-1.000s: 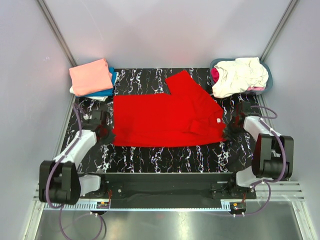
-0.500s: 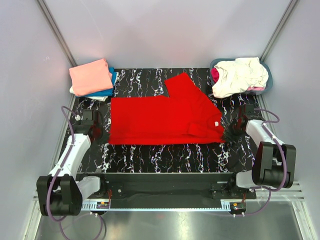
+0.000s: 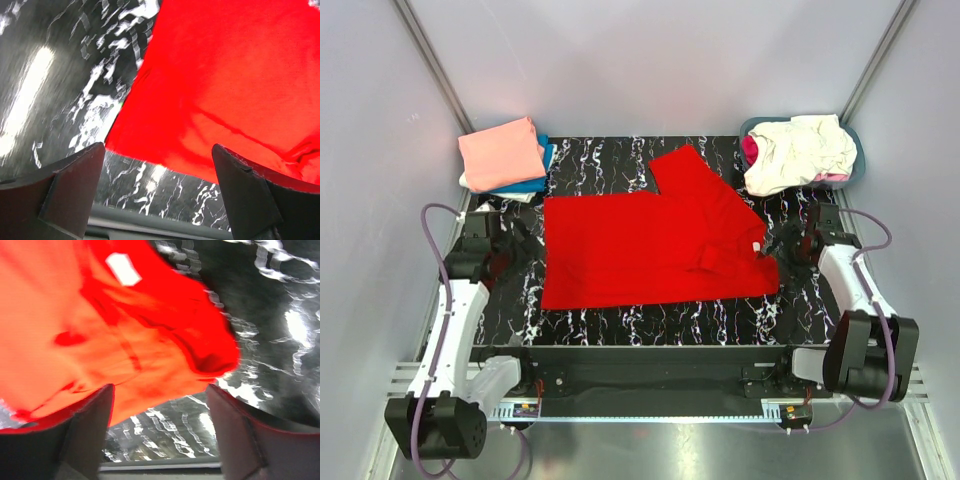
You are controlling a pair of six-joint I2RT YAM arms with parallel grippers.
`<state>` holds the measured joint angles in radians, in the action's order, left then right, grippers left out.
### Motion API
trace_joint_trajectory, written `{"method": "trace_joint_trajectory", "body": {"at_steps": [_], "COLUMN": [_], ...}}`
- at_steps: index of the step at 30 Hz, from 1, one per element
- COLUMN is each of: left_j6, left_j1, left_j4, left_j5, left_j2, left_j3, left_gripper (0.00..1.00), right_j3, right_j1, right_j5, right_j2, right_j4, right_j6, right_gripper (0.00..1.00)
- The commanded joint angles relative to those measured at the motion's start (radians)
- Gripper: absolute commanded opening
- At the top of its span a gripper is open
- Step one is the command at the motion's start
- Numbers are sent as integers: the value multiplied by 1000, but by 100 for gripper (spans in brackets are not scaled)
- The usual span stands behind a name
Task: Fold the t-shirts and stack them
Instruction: Fold the tshirt
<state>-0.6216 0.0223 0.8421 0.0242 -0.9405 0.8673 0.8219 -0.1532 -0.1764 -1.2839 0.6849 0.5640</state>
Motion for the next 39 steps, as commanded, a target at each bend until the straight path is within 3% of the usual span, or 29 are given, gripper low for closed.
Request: {"method": "trace_joint_trajectory", "body": {"at_steps": [1,4,5,7,10,14,19,23,39], "left_j6": [91,71,72,82,120,169,74,40,22], "left_j1": [5,-43,-64,-87,-88,-97,-155,-185,-186], "left_j4": [-72,-147,-161,-173,-146,-120,-208,-302,-341], "left_j5": [97,137,128,122,138,122,114,105,36], "left_j2": [-10,-44,-61,-84,-110,-211,-279,-305,-333], "left_j3": [-33,-91,-87,-86,-50,2,-53,-114,-197], "left_gripper": [92,86,86,86,86,84,77,75,71], "right_j3": [36,81,98,132,152,166,164,178,437], "right_j1": [17,147,241,293,351,428,498,507,508], "right_j5": [-118,-129,-109,-103,-101,-51,-15,-6,172], "right_j2": [80,39,17,-52,-118,-193,-282,-333,-543], "right_j4": [-59,-65,-62,-64,-80,-91,-116,-113,14], "right_j6": [-23,-15,-12,-3,4,5,25,17,-78], "right_gripper": [78,61,55,36,23,16,12,11,10]}}
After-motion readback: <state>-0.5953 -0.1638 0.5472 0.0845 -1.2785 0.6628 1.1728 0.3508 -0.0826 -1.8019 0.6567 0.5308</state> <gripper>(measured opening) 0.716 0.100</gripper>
